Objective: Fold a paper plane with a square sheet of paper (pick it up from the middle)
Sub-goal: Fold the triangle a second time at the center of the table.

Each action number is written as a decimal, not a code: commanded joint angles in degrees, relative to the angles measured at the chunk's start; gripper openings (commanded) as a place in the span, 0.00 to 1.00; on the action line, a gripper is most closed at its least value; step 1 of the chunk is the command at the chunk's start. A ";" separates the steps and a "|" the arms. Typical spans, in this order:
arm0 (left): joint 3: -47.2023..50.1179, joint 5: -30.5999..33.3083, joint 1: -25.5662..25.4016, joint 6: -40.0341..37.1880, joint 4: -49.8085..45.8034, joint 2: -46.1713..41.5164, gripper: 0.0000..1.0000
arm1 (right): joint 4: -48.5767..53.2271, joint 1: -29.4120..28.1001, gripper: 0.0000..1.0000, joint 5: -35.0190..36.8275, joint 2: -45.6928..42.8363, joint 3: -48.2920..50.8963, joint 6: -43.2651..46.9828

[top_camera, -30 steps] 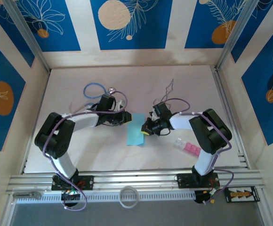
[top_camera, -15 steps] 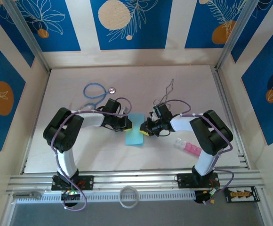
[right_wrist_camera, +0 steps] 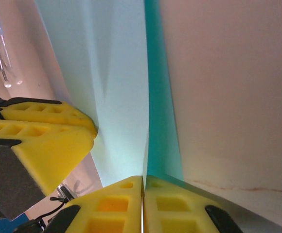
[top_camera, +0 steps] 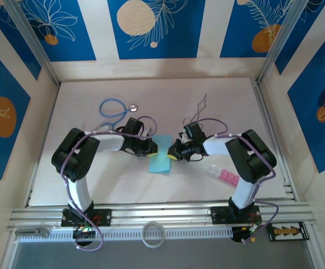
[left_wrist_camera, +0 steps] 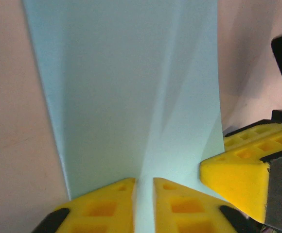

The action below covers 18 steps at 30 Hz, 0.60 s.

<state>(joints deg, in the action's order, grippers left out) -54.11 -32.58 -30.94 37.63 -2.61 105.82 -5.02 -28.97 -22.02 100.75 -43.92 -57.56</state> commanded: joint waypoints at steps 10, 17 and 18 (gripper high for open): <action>10.05 19.96 -13.27 -25.41 6.41 -20.83 0.39 | 3.87 0.84 0.05 -4.23 -0.20 -3.33 -3.13; 15.21 31.41 -21.48 -36.40 6.27 -25.61 0.53 | 6.02 0.83 0.05 -4.42 -0.52 -4.68 -2.84; 14.64 33.30 -22.68 -37.21 5.20 -25.15 0.53 | 5.98 0.85 0.05 -4.58 -0.47 -4.83 -2.85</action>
<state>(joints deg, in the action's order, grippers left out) -39.07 -7.44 -51.53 7.75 4.14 80.51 -1.58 -28.42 -24.62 100.73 -47.37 -59.75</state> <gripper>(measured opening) 0.528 0.057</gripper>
